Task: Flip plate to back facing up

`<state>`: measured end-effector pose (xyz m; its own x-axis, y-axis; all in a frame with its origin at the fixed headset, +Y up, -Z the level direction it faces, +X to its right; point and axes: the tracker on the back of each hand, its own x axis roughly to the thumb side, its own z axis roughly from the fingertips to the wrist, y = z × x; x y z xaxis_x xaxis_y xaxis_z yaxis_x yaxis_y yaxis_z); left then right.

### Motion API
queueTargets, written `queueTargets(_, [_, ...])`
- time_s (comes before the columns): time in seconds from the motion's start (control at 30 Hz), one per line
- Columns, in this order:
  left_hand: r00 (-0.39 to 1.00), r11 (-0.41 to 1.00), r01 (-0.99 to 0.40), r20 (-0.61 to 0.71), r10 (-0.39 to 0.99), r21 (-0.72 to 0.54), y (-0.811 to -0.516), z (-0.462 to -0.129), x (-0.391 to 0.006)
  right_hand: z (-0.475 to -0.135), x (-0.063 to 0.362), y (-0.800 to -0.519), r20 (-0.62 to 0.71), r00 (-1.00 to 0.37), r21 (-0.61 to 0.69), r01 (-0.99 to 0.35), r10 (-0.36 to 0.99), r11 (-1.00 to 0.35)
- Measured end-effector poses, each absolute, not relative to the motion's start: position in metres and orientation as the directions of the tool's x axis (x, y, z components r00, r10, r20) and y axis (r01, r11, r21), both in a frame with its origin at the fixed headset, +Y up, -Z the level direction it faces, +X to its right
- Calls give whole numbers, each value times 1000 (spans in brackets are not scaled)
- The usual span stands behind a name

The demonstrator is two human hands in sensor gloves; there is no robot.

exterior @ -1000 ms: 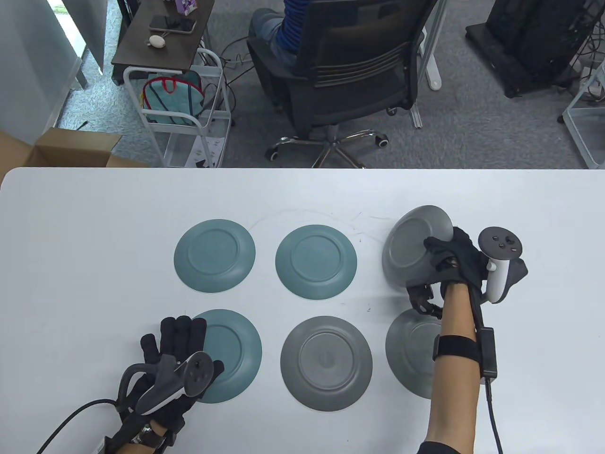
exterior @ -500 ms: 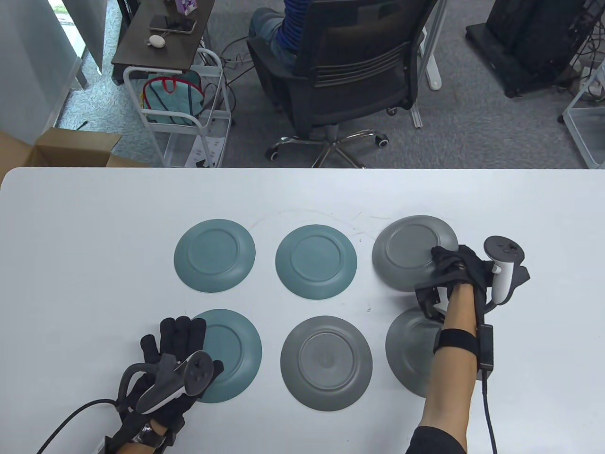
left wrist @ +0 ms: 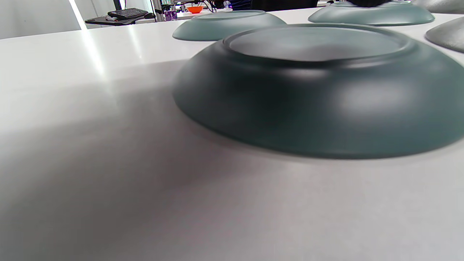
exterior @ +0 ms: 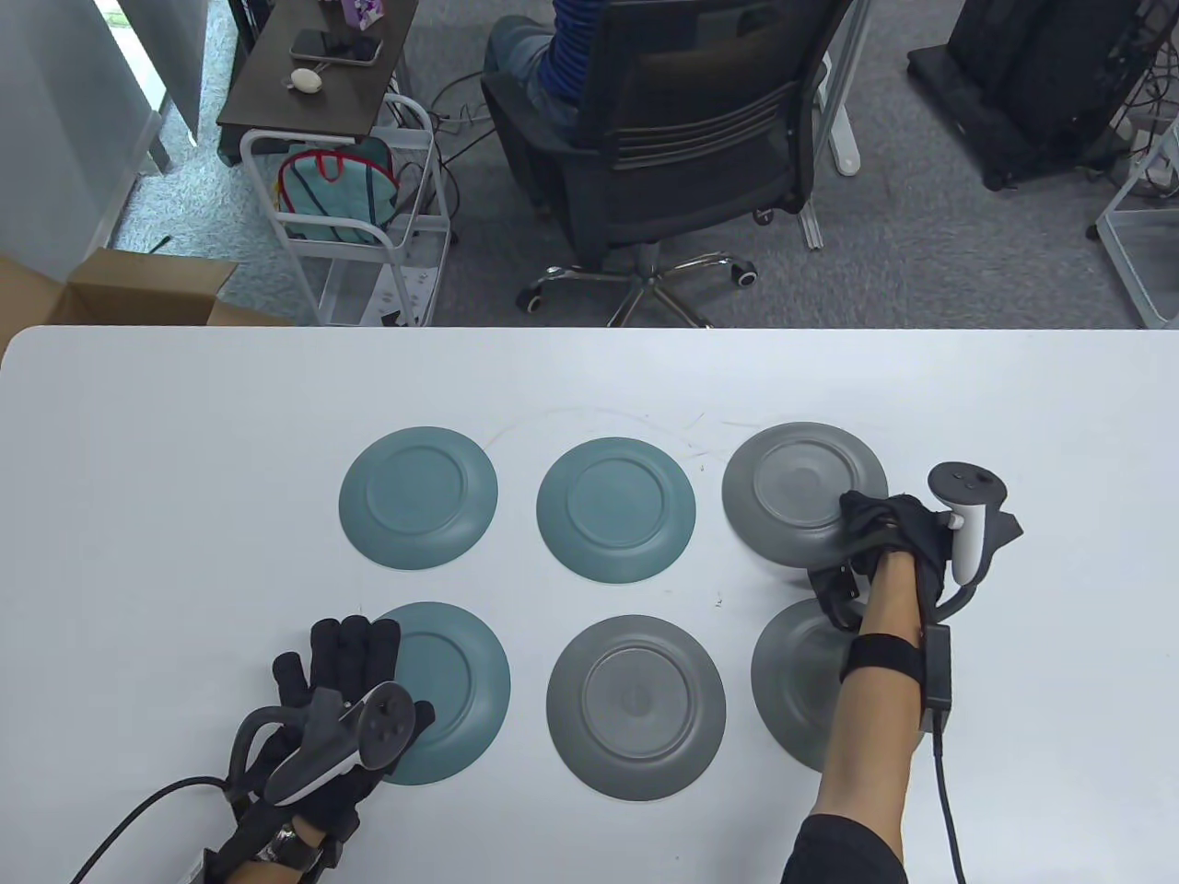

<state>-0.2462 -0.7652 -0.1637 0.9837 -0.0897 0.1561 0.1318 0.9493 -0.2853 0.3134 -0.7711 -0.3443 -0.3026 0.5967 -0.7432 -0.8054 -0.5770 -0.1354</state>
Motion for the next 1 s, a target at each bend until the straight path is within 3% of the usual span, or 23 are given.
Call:
queueTargets(0.53, [983, 948, 132, 159, -89, -291, -766, -164, -246, -349, 300, -758, -753, -518, -7, -610, 406, -792])
queueTargets(0.77, [983, 946, 132, 160, -87, -297, -767, -164, -245, -353, 285, -755, -724, -668, 125, -374, 173, -919])
queueTargets(1.0, [983, 947, 128, 161, -83, -295, -766, -164, -246, -351, 281, -751, -708, -674, 95, -387, 211, -917])
